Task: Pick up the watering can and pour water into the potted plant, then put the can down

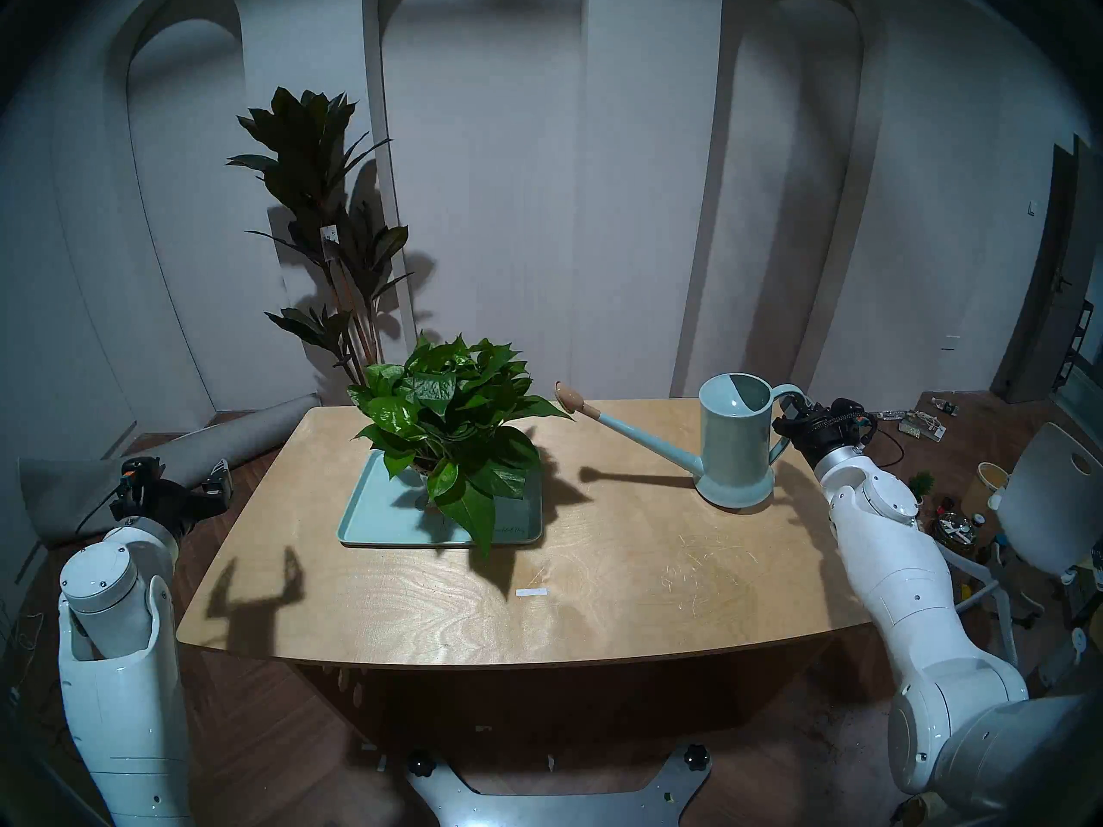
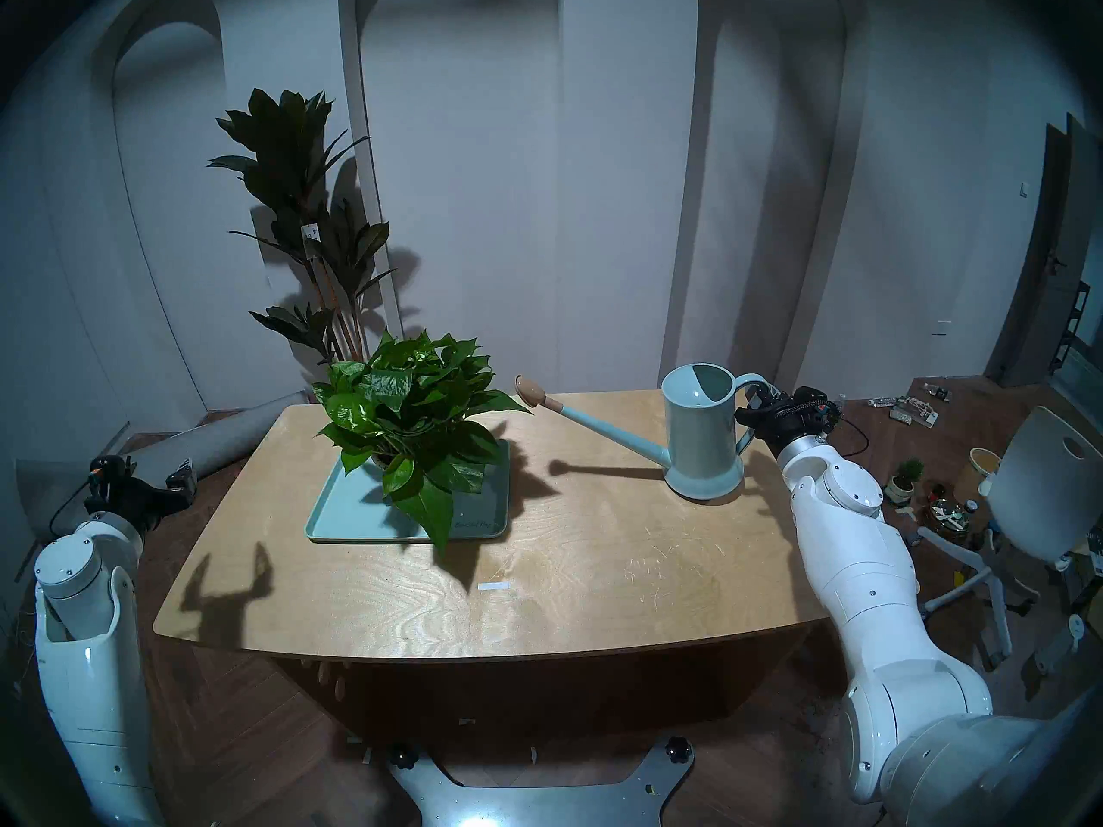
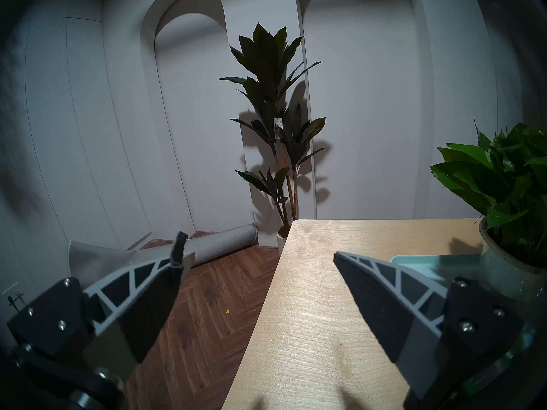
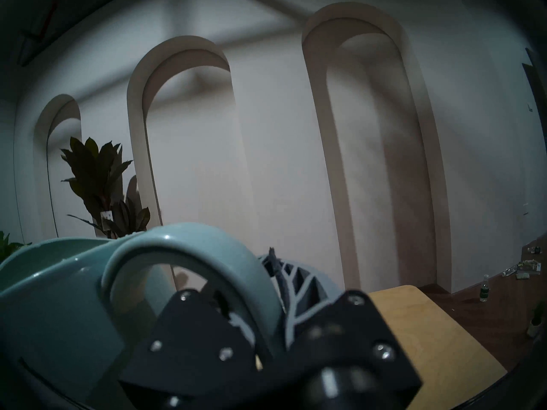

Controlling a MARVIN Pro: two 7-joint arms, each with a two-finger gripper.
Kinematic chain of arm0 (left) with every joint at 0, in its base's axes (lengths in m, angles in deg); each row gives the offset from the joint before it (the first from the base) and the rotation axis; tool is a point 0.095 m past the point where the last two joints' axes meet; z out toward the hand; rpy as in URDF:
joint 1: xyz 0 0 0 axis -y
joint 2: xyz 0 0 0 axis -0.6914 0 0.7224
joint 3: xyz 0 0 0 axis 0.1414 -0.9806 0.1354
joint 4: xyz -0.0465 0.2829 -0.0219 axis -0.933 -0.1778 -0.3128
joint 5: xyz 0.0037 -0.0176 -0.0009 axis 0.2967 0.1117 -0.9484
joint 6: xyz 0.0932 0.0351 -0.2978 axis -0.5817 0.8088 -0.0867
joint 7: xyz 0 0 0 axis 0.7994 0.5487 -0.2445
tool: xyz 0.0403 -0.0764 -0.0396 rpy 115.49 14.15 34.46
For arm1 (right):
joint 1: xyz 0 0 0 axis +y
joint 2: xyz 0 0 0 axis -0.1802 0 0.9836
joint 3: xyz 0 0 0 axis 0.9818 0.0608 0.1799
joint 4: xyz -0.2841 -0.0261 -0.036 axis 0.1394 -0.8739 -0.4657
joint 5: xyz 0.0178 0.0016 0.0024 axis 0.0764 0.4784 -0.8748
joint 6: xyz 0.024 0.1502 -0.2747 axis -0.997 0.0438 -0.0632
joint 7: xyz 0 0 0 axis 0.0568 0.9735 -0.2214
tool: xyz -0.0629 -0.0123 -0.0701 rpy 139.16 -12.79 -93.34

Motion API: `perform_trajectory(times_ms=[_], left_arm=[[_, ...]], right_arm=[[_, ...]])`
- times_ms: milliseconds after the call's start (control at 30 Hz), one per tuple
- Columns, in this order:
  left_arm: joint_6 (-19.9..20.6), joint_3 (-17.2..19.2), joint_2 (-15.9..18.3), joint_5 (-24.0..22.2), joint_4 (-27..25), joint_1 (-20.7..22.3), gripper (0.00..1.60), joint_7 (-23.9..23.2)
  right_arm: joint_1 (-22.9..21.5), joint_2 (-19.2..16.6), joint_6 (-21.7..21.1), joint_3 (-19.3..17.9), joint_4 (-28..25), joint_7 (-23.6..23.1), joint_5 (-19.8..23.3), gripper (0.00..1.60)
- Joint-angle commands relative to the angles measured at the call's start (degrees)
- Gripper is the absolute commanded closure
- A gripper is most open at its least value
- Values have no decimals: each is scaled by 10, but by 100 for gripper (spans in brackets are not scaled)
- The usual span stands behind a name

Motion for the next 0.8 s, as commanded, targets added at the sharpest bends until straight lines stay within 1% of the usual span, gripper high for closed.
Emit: perform_trajectory(times_ms=[0, 367, 767], left_arm=[[-2, 0, 3, 0, -11, 3, 0, -1], [-2, 0, 3, 0, -10, 3, 0, -1], [-2, 0, 3, 0, -9, 3, 0, -1]], right_arm=[[-18, 17, 16, -28, -32, -26, 47, 160], [-45, 15, 12, -33, -50, -38, 49, 160], [-62, 12, 10, -44, -59, -42, 50, 160]])
